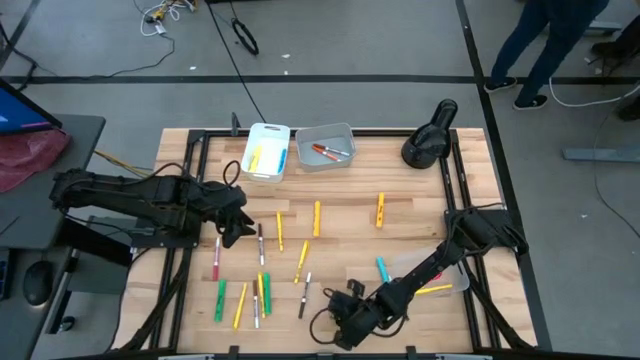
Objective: Pick & Place Markers
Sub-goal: Put the yellow pen into the transparent bin
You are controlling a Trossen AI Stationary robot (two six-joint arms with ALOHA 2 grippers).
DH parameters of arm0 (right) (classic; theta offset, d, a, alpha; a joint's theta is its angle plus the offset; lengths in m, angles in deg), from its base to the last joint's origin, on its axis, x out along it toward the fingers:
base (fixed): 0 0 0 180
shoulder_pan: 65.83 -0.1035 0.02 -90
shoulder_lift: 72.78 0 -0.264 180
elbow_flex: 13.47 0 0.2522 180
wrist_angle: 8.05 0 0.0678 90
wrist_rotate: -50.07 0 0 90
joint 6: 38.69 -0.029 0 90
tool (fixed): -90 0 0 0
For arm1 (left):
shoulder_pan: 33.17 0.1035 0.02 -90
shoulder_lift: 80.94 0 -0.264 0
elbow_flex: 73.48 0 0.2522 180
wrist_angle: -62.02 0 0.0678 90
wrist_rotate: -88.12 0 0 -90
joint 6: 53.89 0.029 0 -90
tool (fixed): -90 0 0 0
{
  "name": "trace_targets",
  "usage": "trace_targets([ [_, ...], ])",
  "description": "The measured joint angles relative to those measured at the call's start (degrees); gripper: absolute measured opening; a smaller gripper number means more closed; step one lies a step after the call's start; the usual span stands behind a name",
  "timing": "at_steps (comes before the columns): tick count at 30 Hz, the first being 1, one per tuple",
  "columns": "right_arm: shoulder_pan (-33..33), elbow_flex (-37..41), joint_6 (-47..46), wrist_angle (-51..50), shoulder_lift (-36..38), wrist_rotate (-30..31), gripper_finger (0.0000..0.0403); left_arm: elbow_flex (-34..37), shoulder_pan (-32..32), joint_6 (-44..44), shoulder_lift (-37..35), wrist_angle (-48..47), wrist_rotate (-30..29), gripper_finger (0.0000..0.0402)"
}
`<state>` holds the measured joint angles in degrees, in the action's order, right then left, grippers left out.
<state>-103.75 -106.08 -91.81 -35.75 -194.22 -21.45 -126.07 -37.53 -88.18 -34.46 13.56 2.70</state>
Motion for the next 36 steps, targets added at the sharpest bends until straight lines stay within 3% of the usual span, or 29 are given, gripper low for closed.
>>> trace_targets([
  [3, 1.09, -0.12, 2.35, 3.77, 1.59, -5.84, 0.0044, 0.0, 0.0, -0.02, 0.01, 0.09, -0.49, 0.0177],
  [7, 2.97, -0.09, 10.26, 0.06, 3.96, -17.41, 0.0048, 0.0, 0.0, -0.28, 0.01, 0.17, -0.87, 0.0177],
  [11, 3.75, -0.13, 19.33, -5.51, 6.56, -18.61, 0.0083, 0.0, 0.0, -1.21, 0.01, 0.21, -0.87, 0.0177],
  [18, 2.35, 0.44, 32.89, -13.99, 6.78, -19.02, 0.0187, -0.02, -0.02, -2.72, 0.01, 0.33, -0.87, 0.0177],
  [21, 1.51, 2.96, 35.69, -14.21, 6.68, -17.83, 0.0201, -0.02, -0.02, -2.8, 0.01, 0.44, -0.87, 0.0177],
  [25, 0.83, 8.17, 36.24, -10.12, 7.01, -16.82, 0.0178, -0.02, -0.02, -4.51, 0.01, 0.52, -1.8, 0.0177],
  [33, 0.94, 17.25, 42.59, 4.26, 7.51, -16.73, 0.0036, -0.02, -0.02, -7.47, -0.01, 0.81, -4.89, 0.0177],
  [36, 1.6, 18.38, 43.46, 5.06, 7.56, -17.18, 0.0014, -0.02, 0.0, -9.06, 0.01, 0.93, -6.87, 0.0177],
])
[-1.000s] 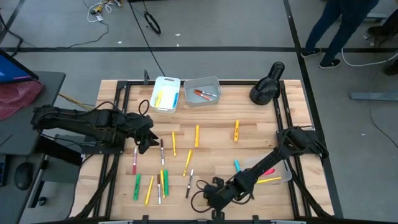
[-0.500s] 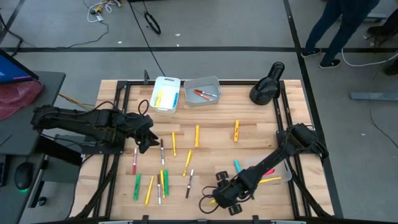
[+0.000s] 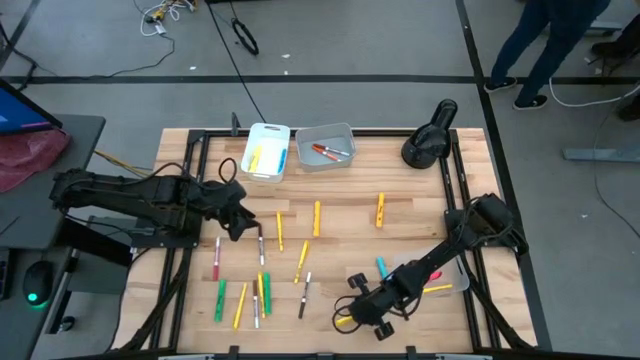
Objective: Pick & Place Markers
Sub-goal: Put the yellow pen into the transparent bin
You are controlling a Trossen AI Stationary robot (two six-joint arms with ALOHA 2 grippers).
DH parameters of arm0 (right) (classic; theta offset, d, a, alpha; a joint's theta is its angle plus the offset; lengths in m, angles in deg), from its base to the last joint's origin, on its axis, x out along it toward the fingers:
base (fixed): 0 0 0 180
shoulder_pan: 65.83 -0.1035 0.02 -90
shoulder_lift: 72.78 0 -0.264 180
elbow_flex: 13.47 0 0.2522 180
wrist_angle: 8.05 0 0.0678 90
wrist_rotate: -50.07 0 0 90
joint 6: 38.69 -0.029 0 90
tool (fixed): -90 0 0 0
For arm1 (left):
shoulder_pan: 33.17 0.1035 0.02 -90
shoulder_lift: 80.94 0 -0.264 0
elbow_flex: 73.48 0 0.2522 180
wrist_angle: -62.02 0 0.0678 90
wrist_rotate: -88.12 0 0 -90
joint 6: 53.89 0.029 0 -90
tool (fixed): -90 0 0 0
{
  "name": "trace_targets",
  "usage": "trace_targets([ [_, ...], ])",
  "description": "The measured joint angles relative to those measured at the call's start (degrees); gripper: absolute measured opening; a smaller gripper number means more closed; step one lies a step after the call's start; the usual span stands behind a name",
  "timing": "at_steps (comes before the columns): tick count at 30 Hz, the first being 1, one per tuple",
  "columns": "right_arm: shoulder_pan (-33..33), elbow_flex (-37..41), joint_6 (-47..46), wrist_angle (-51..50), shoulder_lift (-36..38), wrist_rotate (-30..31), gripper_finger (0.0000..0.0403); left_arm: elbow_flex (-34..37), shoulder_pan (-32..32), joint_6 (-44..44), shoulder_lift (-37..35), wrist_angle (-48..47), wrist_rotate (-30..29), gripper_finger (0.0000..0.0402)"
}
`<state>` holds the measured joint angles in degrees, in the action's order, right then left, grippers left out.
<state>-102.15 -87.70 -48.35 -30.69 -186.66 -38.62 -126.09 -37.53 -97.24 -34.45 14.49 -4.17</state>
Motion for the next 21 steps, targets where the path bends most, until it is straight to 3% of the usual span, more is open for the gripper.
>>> trace_targets([
  [7, 4.09, 1.29, -3.47, -2.16, 6.68, -0.78, 0.0021, -0.01, 0.0, -2.44, -0.02, 2.31, -4.36, 0.0177],
  [16, 10.5, 0.89, -6.03, -7.24, 29.84, -2.35, 0.0023, -0.04, 0.0, -2.56, 0.0, 8.35, -9.48, 0.0177],
  [21, 12.28, 0.68, -12.68, -26.7, 42.81, -12.01, 0.0023, -0.04, 0.0, -2.48, 0.0, 11.52, -13.08, 0.0177],
])
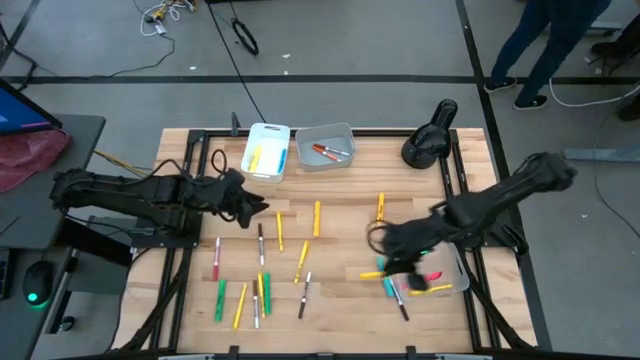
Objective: Pick & Place Markers
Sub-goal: Put the yellow pen into the transparent bin, then put the pink marker pen into the gray bin
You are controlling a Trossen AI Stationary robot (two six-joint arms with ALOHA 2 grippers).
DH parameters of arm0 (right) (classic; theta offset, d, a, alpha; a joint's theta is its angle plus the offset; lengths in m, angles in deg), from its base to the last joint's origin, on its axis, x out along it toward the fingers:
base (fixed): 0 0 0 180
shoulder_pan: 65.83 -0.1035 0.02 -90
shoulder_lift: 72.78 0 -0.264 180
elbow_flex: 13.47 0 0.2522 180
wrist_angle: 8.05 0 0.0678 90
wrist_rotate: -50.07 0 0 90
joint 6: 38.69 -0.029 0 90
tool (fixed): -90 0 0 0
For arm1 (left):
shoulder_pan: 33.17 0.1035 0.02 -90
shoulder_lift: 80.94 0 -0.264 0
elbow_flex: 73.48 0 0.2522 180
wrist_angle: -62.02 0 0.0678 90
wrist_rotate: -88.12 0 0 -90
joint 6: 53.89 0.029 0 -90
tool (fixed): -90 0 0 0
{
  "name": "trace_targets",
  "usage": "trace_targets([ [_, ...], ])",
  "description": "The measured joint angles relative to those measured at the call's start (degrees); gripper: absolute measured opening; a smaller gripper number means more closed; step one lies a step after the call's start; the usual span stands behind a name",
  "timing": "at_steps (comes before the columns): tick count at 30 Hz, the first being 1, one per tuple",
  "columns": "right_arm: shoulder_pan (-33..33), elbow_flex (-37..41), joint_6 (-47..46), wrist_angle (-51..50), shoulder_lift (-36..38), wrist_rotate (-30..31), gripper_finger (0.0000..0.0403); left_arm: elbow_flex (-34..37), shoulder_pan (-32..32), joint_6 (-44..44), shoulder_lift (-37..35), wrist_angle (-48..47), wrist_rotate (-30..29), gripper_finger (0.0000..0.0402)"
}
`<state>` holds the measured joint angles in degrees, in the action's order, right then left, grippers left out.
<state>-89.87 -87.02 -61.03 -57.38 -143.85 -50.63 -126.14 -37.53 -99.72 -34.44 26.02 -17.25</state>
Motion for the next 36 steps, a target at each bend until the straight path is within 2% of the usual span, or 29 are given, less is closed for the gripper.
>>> trace_targets([
  [4, -0.85, -0.05, -3.41, -20.56, 7.44, -4.87, 0.0022, 0.0, 0.0, 0.02, -0.02, 2.3, -4.38, 0.0177],
  [7, -2.11, 0.02, -2.22, -33.95, 8.77, -5.12, 0.0021, 0.0, 0.0, 0.25, -0.02, 2.75, -7.96, 0.0177],
  [10, -3.01, 0.71, 1.82, -40.88, 7.83, -3.58, 0.0021, 0.0, 0.04, 0.62, -0.02, 2.78, -10.78, 0.0177],
  [16, -3.07, 10.52, 7.48, -33.73, 4.17, -7.41, 0.0021, 0.0, 0.07, 0.13, -0.02, 2.95, -12.47, 0.0177],
  [21, -3.05, 16.74, 6.84, -24.4, -0.11, -6.37, 0.0023, 0.0, 0.04, -0.17, -0.01, 3.05, -12.47, 0.0177],
  [25, -3.05, 18.11, 4.4, -16.26, -2.45, -6.3, 0.0041, 0.0, 0.07, -1.42, -0.02, 3.22, -12.47, 0.0177],
  [28, -3.05, 18.56, 2.41, -13.78, -3.37, -5.45, 0.0061, 0.0, 0.04, -1.79, -0.02, 3.21, -12.12, 0.0177],
  [32, -3.03, 18.54, -1.28, -13.88, -3.08, -4.47, 0.0095, 0.0, 0.04, -1.97, -0.02, 3.19, -10.57, 0.0177],
  [36, -3.03, 16.3, -2.83, -16.78, -1.74, -8.1, 0.0132, 0.0, 0.04, -2.87, -0.02, 3.17, -7.1, 0.0177],
])
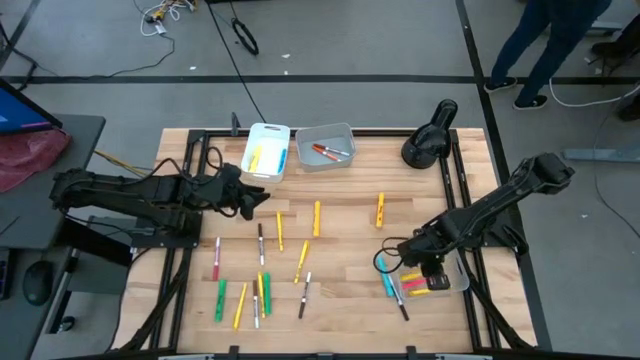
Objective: Pick & Place Markers
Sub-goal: Put the pink marker pen into the gray bin
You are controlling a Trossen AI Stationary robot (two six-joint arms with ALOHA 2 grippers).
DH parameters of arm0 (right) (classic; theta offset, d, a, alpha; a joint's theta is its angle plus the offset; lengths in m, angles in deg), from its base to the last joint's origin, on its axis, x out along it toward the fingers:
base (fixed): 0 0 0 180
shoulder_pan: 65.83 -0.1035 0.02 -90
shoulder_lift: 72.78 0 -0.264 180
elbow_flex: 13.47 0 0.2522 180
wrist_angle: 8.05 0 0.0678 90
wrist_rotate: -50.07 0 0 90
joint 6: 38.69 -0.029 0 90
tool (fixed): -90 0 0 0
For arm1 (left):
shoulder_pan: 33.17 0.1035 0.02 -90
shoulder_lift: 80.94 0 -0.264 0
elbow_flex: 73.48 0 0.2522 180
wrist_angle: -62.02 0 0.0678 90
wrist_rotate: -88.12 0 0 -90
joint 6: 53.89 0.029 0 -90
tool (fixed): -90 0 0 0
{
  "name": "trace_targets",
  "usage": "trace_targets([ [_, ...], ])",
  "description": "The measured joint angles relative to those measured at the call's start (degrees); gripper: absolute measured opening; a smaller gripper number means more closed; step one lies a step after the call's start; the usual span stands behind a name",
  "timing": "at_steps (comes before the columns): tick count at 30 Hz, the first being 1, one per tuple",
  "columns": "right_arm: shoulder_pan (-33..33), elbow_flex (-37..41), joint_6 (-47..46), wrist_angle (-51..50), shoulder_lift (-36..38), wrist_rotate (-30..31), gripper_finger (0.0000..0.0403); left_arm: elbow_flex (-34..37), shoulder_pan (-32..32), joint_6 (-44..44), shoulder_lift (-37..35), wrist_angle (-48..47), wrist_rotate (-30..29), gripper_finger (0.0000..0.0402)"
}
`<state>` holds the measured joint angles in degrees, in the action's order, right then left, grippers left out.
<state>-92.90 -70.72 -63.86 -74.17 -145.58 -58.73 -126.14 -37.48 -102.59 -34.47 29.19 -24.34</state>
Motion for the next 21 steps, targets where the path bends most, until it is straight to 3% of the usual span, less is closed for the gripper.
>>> trace_targets([
  [4, 0.0, -4.64, -3.57, -4.62, 2.33, -0.67, 0.0151, 0.0, -0.02, -0.25, 0.0, 0.0, 3.46, 0.0177],
  [7, 0.0, -9.06, -7.62, -6.93, 4.71, 3.04, 0.0151, 0.0, -0.02, -0.96, 0.0, -0.02, 6.0, 0.0177],
  [11, 0.0, -13.72, -13.35, -6.42, 8.32, 14.57, 0.0139, -0.06, -0.07, -4.89, 0.57, -0.56, 10.41, 0.0177],
  [15, 0.02, -14.34, -18.91, 0.35, 11.91, 28.35, 0.0124, -2.65, -0.12, -9.96, 3.3, -3.92, 14.96, 0.0176],
  [21, 1.96, -14.03, -14.57, 3.86, 13.49, 44.69, 0.0112, -12.46, -1.29, -18.99, 13.05, -26.36, 17.78, 0.0152],
])
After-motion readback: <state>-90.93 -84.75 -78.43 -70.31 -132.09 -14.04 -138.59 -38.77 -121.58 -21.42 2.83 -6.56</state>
